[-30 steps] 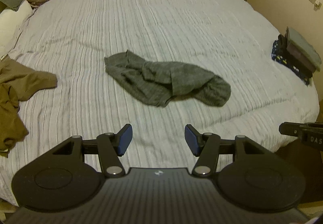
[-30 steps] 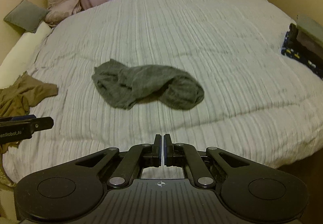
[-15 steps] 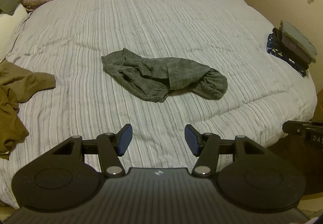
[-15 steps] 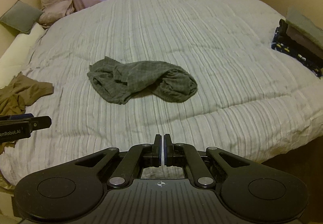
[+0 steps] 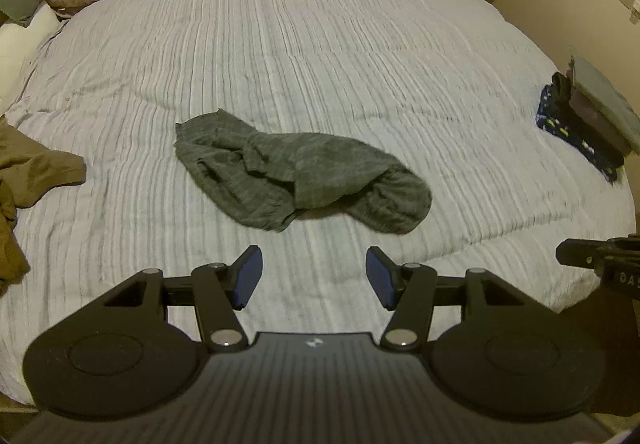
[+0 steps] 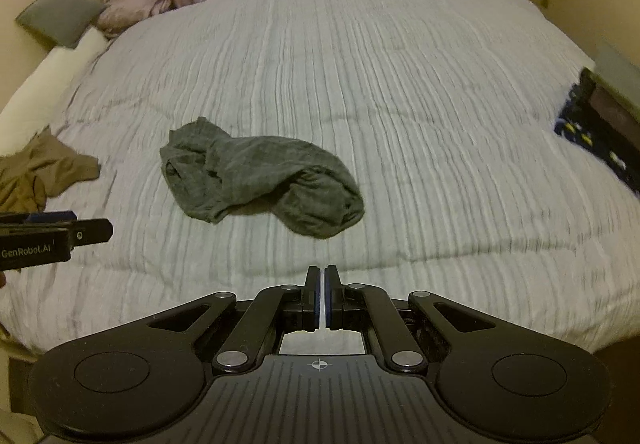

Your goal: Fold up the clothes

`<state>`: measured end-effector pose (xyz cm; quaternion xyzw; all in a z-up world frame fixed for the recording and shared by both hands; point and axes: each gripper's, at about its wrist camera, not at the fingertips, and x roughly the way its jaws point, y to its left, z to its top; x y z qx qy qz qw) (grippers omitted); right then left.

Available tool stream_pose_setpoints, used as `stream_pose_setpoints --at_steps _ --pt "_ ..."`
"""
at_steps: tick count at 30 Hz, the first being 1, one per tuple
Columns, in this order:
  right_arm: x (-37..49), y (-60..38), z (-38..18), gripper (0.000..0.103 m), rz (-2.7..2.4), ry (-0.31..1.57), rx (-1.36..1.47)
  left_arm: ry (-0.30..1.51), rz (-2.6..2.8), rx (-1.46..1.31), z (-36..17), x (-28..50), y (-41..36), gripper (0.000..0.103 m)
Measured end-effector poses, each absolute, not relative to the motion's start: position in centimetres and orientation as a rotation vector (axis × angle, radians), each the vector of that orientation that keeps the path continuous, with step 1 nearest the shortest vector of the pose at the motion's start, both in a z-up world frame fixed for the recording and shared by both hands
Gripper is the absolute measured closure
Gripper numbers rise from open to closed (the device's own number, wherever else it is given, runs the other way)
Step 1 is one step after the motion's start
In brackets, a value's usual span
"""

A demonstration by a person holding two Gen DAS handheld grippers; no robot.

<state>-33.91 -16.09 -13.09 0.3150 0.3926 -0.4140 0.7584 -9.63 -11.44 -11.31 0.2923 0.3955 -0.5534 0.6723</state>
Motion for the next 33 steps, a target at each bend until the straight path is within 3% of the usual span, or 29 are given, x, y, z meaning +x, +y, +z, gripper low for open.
stream_pose_setpoints --at_steps 22,33 --pt "-36.5 -24.2 -16.9 0.101 -0.543 0.916 0.622 1.001 -0.954 0.579 -14.3 -14.2 -11.6 0.05" --pt "-36.8 -24.2 -16.1 0.103 -0.507 0.794 0.642 1.013 -0.966 0.572 -15.0 -13.8 -11.6 0.05"
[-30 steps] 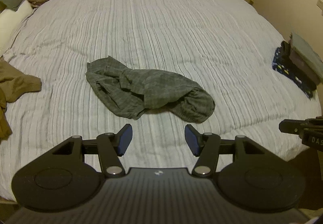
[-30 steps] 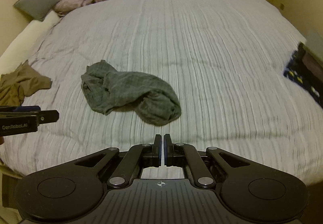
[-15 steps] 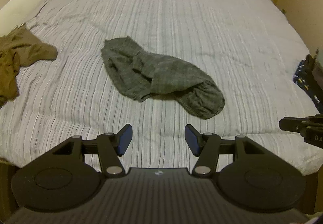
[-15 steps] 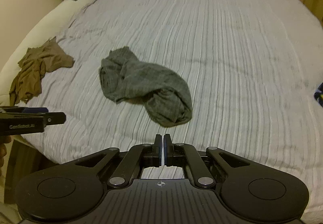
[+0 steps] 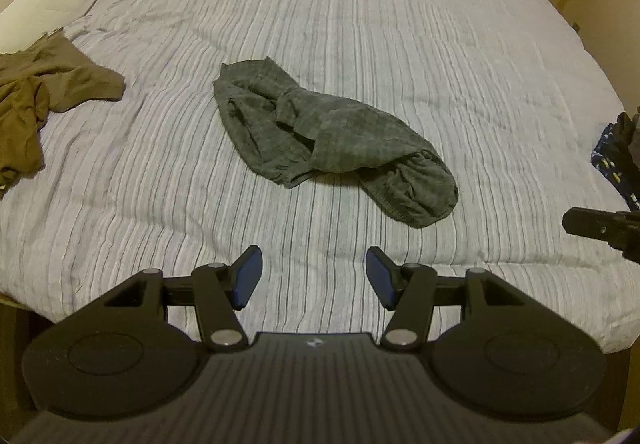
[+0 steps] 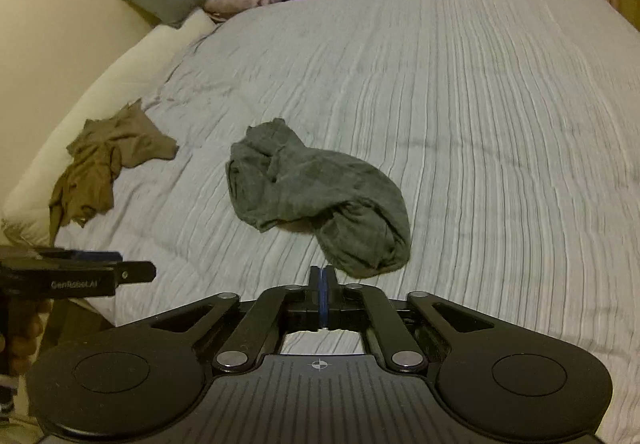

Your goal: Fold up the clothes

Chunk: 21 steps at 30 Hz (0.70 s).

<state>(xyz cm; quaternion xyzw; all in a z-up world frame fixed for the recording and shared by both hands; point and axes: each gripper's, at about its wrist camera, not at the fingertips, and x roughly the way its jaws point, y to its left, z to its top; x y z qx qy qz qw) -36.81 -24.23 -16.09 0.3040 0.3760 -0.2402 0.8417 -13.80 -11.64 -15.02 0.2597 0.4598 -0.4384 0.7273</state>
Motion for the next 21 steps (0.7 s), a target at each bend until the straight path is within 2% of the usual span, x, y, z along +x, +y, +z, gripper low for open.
stream_pose_setpoints --at_steps 3,4,5,6,7,18,21 --pt "-36.0 -24.1 -16.7 0.103 -0.539 0.844 0.612 1.02 -0.985 0.575 -15.6 -13.5 -12.1 0.05" --pt "-35.7 -24.0 -17.0 0.097 -0.553 0.872 0.604 1.023 -0.989 0.577 -15.7 -13.3 -12.3 0.05" --pt "-35.7 -24.0 -17.3 0.069 -0.569 0.881 0.606 1.024 -0.994 0.576 -15.9 -13.1 -12.4 0.05" --pt "-35.7 -24.0 -17.6 0.027 -0.582 0.871 0.62 1.024 -0.999 0.576 -16.1 -13.0 -12.6 0.05" --pt "-35.8 -24.0 -17.8 0.023 -0.586 0.858 0.632 1.025 -1.004 0.575 -16.3 -12.7 -12.7 0.05" --pt "-32.9 -24.8 -22.9 0.025 -0.613 0.916 0.568 1.014 -1.053 0.634 -22.7 -8.0 -13.0 0.05" --pt "-32.3 -24.8 -25.4 0.038 -0.609 0.944 0.47 0.966 -1.085 0.673 -25.1 -6.7 -13.3 0.05"
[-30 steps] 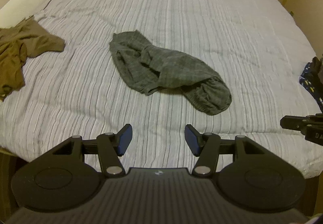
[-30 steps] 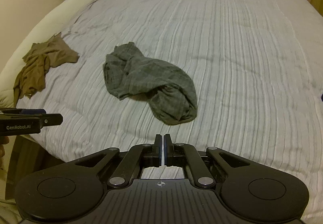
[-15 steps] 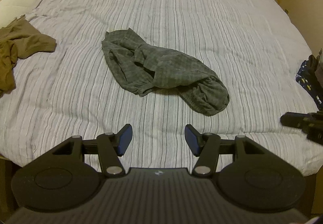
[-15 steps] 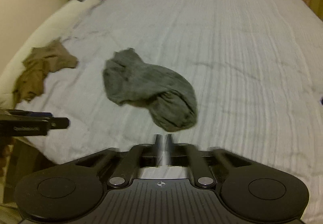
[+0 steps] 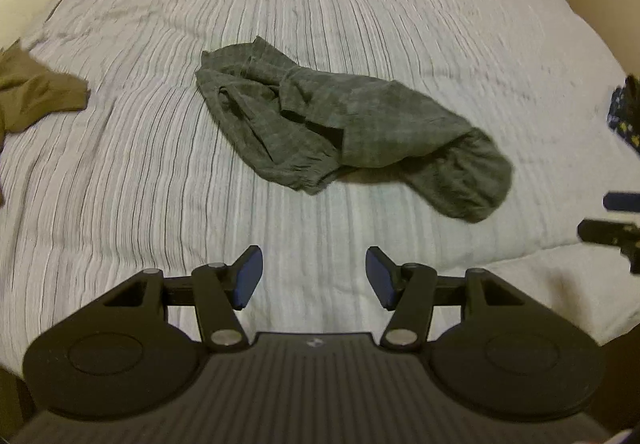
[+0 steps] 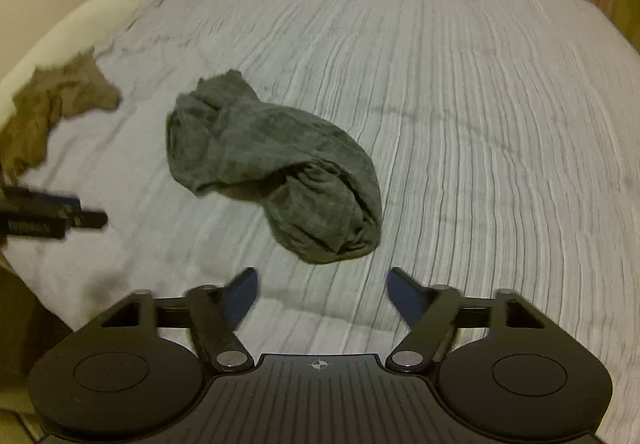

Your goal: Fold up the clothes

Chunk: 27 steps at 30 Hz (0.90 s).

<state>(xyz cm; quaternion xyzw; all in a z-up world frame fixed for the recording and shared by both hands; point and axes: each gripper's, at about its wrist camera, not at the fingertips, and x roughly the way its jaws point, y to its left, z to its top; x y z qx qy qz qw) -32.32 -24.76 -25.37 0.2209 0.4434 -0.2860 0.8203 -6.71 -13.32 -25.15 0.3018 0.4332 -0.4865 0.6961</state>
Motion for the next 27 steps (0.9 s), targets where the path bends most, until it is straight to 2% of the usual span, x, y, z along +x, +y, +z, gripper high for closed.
stream_pose_setpoints --at_steps 6,8,18,23,24,25,26,27 --pt "-30.8 -23.8 -30.6 0.041 -0.549 1.01 0.182 0.805 -1.211 0.814 -29.9 -5.4 -14.0 0.062" --pt "-30.4 -23.1 -32.2 0.045 -0.525 1.028 0.07 0.727 -1.258 0.883 -31.6 -5.2 -14.2 0.062" --pt "-28.5 -22.7 -38.7 0.045 -0.439 1.058 -0.335 0.137 -1.463 1.288 -38.2 -5.7 -16.2 0.061" --pt "-27.8 -23.4 -40.4 0.045 -0.412 1.035 -0.434 -0.04 -1.505 1.416 -40.8 -4.9 -17.3 0.061" --pt "-27.7 -23.6 -40.5 0.052 -0.41 1.029 -0.436 -0.051 -1.513 1.425 -41.2 -4.6 -17.5 0.061" --pt "-27.5 -24.0 -40.4 0.064 -0.411 1.024 -0.422 -0.06 -1.523 1.434 -41.5 -4.3 -17.7 0.061" --pt "-27.3 -24.3 -40.3 0.093 -0.412 1.019 -0.409 -0.063 -1.536 1.437 -41.7 -4.0 -17.9 0.071" --pt "-27.2 -24.6 -40.2 0.094 -0.413 1.014 -0.396 -0.061 -1.547 1.439 -41.8 -3.7 -18.1 0.092"
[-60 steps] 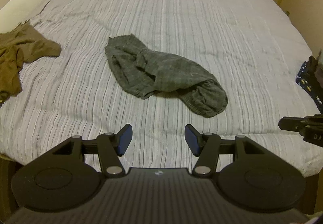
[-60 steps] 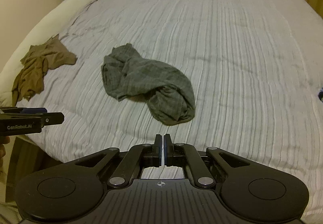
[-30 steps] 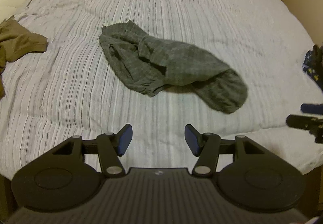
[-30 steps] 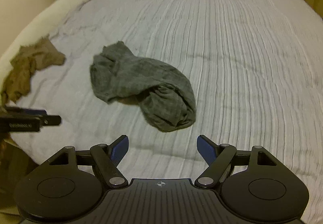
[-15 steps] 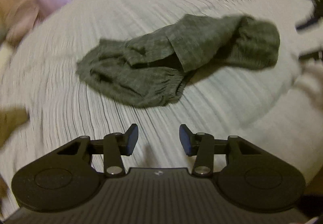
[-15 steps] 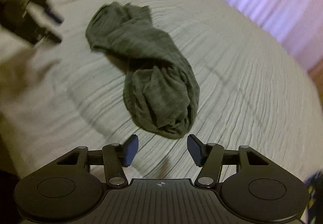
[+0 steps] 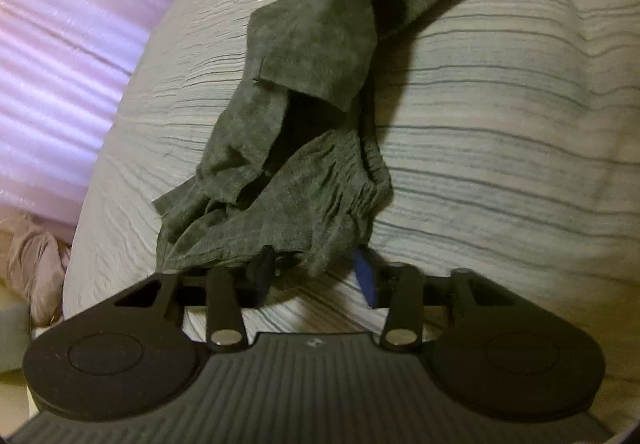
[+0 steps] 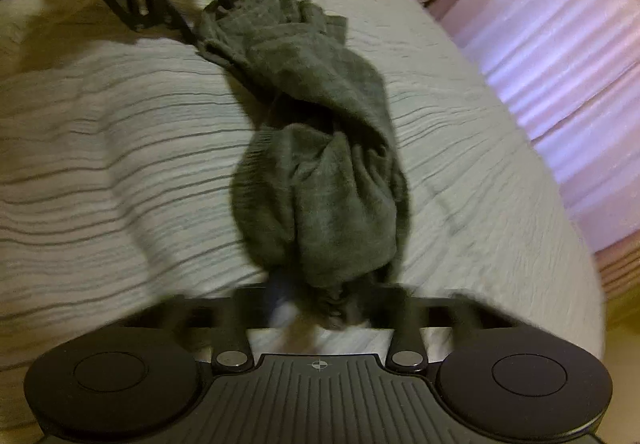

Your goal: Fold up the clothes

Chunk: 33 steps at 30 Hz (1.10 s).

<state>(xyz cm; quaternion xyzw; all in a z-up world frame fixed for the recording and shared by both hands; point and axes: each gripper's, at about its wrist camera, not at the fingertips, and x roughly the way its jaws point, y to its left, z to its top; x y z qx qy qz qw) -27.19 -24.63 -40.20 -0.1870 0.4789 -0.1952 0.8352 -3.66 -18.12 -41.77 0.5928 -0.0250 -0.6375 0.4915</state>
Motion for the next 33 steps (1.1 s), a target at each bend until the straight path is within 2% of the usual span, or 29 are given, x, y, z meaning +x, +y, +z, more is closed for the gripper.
stream_pose_setpoints --at_steps 1,3,7,12,16,17,18,19,20,23,27,29,30,31,33 --pt "-27.0 -25.0 -40.1 0.095 -0.414 1.009 -0.383 -0.037 -1.553 1.44 -41.6 -3.4 -18.3 0.098" --pt "-27.3 -25.8 -39.2 0.099 -0.455 0.985 -0.36 0.01 -1.576 1.412 -40.9 -2.8 -18.3 0.099" --pt "-29.1 -28.4 -35.6 0.1 -0.601 0.917 -0.328 0.166 -1.649 1.284 -37.4 -2.4 -17.6 0.101" --pt "-31.8 -32.2 -30.1 0.1 -0.922 0.773 -0.362 0.475 -1.961 0.911 -29.6 -5.9 -16.1 0.101" --pt "-35.5 -36.2 -28.2 0.099 -1.163 0.846 0.002 0.772 -2.145 0.694 -27.3 -10.2 -14.5 0.093" --pt "-37.1 -36.3 -28.3 0.086 -1.178 0.834 0.17 0.842 -2.155 0.681 -27.4 -10.9 -14.2 0.087" --pt "-38.7 -35.6 -28.7 0.054 -1.173 0.8 0.337 0.884 -2.137 0.688 -27.7 -11.2 -13.7 0.084" --pt "-40.3 -34.9 -29.1 0.038 -1.163 0.764 0.503 0.923 -2.105 0.699 -28.1 -11.2 -13.3 0.084" --pt "-41.9 -34.2 -29.4 0.031 -1.147 0.723 0.668 0.958 -2.074 0.71 -28.3 -10.9 -13.1 0.084" --pt "-43.9 -30.1 -31.7 0.032 -1.034 0.57 1.1 1.026 -1.985 0.727 -28.6 -9.0 -13.2 0.084" --pt "-41.7 -24.8 -35.8 0.032 -0.953 0.331 1.507 1.019 -1.884 0.751 -28.8 -5.7 -16.0 0.083" --pt "-39.2 -23.6 -37.4 0.034 -0.956 0.262 1.595 1.01 -1.856 0.753 -28.9 -4.2 -17.2 0.083" --pt "-37.9 -23.1 -38.1 0.042 -0.969 0.246 1.612 1.007 -1.851 0.751 -28.9 -3.6 -17.6 0.083" --pt "-36.8 -22.9 -38.7 0.045 -0.992 0.244 1.609 1.007 -1.853 0.748 -28.8 -3.1 -18.0 0.083" --pt "-35.0 -22.4 -39.9 0.046 -1.044 0.243 1.598 1.016 -1.854 0.746 -28.9 -2.2 -18.7 0.083"
